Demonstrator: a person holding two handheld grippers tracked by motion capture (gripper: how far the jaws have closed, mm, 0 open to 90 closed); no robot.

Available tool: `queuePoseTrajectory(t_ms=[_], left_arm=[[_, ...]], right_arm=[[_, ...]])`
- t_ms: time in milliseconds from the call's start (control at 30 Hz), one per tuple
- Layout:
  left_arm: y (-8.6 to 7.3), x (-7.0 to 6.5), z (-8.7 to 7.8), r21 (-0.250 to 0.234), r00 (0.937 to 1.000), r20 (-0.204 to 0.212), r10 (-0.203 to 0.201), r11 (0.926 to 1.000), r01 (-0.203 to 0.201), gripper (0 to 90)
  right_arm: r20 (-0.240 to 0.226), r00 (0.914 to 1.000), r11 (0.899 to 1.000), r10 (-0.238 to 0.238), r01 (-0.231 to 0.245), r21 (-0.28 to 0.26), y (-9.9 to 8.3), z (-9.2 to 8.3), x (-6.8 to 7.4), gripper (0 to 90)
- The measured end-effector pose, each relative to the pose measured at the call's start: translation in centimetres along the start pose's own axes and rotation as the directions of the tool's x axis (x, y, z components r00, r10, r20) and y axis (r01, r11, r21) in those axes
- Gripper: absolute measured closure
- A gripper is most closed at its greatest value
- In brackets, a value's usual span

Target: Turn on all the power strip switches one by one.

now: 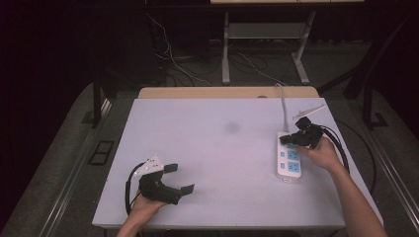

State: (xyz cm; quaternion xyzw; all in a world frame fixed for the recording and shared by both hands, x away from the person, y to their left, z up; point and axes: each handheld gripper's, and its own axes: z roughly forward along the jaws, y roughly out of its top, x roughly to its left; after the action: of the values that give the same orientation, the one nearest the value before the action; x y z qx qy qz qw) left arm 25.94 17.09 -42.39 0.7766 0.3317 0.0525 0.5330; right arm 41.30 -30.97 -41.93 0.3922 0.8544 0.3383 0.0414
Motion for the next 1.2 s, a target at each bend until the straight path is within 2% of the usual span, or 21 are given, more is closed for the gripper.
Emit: queuePoseTrajectory(t_ms=[300,400,600,833,1200], left_arm=[[0.0,0.1,-0.1,-0.004,1.0000,-0.003,-0.001,1.0000,0.001,0.0],[0.0,0.1,-0.1,-0.003,1.0000,-0.003,0.001,1.0000,-0.001,0.0],[0.0,0.1,-0.1,-0.003,1.0000,-0.004,-0.003,1.0000,0.003,0.0],[0.0,0.2,-0.1,-0.004,1.0000,-0.006,-0.003,1.0000,0.003,0.0],[0.0,0.0,-0.1,-0.005,1.0000,-0.001,0.000,1.0000,0.000,0.0]], right_arm=[[0.026,0.9993,0.999,-0.027,0.027,0.021,0.3,0.0,0.4,90.0],[0.000,1.0000,1.000,-0.005,0.006,0.014,0.3,-0.1,0.2,90.0],[0.004,1.0000,1.000,-0.004,0.004,0.030,0.4,-0.2,0.1,90.0],[-0.003,0.9997,1.000,0.024,-0.024,0.008,0.2,-0.8,-0.3,89.8],[0.014,0.9990,0.999,0.041,-0.041,-0.034,0.1,-2.7,-0.1,89.3]])
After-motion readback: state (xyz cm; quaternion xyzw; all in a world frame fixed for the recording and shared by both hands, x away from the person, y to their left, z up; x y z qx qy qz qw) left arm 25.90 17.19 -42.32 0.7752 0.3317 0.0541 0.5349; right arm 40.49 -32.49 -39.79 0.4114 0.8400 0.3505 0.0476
